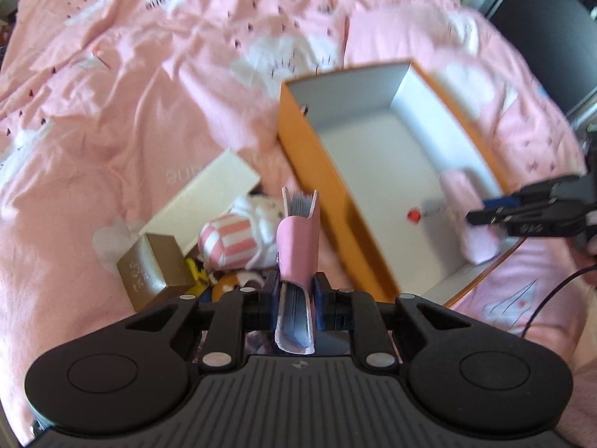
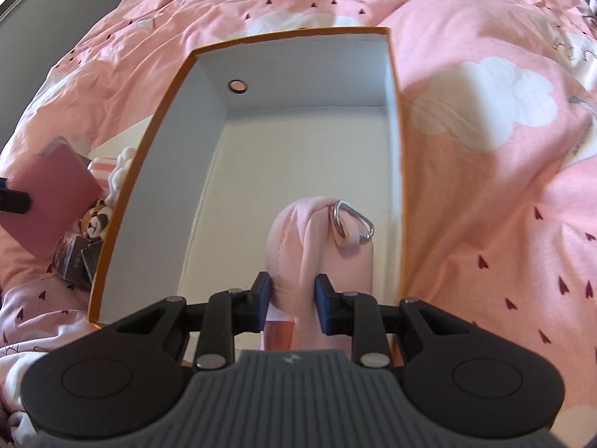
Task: Organize objects
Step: 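Carry the pink card holder to the box with left tool while right presses pouch, then lower the card holder beside the pouch with left tool while right holds pouch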
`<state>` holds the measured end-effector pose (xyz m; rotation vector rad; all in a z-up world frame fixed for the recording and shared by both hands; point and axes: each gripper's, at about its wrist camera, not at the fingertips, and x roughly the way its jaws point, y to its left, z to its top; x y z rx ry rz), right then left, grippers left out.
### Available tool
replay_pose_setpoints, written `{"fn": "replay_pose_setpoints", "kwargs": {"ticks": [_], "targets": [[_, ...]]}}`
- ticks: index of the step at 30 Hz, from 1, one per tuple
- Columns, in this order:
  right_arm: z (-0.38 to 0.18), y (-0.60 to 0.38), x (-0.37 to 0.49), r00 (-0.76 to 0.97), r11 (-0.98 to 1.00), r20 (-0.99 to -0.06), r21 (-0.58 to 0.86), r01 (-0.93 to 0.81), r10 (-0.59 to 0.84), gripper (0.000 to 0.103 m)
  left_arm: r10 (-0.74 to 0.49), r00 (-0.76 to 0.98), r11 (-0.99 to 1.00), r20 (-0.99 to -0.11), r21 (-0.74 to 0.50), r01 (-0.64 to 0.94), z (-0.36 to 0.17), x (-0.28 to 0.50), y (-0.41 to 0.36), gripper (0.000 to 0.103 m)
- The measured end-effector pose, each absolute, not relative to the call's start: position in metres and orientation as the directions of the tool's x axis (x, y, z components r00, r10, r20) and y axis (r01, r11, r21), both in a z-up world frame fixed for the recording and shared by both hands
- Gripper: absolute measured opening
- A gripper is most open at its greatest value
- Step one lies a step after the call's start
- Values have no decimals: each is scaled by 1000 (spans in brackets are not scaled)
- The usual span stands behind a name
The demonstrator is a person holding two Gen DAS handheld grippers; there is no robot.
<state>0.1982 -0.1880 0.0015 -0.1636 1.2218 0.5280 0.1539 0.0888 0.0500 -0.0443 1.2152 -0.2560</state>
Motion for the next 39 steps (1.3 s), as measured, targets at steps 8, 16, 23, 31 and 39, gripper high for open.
{"fn": "replay_pose_setpoints", "kwargs": {"ticks": [8,16,23,31,39], "targets": [[3,-209,206,243,889,-917,199,-412,318,26,-322,474,947,-819,-280,160,71,156,45,20],[5,-217,210,228,880,-911,229,-416,344,26,-465,390,882,-795,-453,129,-4,178,-23,20],[4,-220,214,207,869,-912,239,-434,354,23,-517,379,837,-768,-545,37,-58,178,-50,20],[10,-209,209,260,830,-924,98,-549,281,25,-524,424,817,-739,-577,3,-71,167,-57,19],[2,-196,197,250,743,-944,-8,-669,215,15,-419,413,852,-809,-507,-128,-72,169,-63,19]]}}
